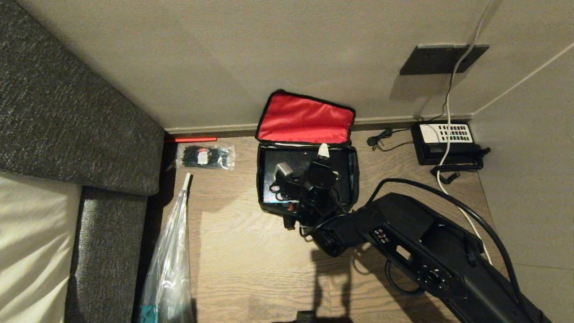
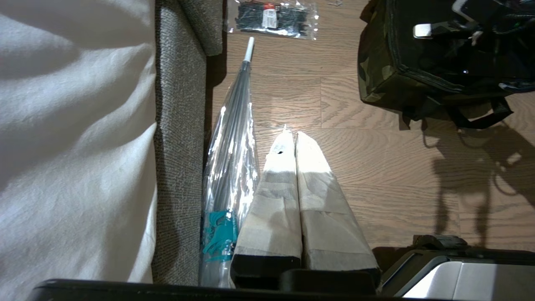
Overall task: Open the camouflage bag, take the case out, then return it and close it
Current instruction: Grip the handle
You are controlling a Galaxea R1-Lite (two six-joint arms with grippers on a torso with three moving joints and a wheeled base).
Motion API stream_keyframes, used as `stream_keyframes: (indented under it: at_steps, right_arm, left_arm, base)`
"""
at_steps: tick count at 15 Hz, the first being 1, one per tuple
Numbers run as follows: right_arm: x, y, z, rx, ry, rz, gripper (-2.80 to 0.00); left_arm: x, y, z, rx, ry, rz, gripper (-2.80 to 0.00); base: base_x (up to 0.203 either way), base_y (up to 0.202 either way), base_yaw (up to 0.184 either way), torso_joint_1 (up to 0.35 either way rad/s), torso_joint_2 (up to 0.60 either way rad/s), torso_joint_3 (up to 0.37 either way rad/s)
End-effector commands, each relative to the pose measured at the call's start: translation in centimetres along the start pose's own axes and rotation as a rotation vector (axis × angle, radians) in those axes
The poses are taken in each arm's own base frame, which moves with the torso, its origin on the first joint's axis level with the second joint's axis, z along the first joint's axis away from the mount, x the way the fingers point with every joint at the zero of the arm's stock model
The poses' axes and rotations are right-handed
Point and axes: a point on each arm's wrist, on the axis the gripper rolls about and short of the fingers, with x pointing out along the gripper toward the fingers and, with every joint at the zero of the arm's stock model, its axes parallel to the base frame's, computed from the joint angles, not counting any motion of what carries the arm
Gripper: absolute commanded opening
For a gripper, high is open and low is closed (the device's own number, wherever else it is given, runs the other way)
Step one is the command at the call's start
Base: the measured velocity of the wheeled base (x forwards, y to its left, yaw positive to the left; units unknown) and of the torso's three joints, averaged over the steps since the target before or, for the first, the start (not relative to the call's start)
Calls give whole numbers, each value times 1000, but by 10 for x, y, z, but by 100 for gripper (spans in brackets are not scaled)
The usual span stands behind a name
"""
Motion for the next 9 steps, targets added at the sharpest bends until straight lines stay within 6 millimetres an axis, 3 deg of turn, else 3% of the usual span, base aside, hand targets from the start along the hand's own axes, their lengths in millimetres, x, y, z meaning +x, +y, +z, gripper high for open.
stream_keyframes:
  at_steps: [1,6,9]
  right_arm:
    - [-3,3,-2,-20,0,-14,0]
    - [-21,20,5,-26,-25,-54,0]
    - [-20,27,5,-48,-26,-72,0]
  left_arm:
    - [0,0,0,0,-3,0,-280]
    - [0,0,0,0,-3,0,-280]
    - [0,0,0,0,-3,0,-280]
  base:
    - [0,0,0,0,0,0]
    - [0,0,0,0,0,0]
    - [0,0,0,0,0,0]
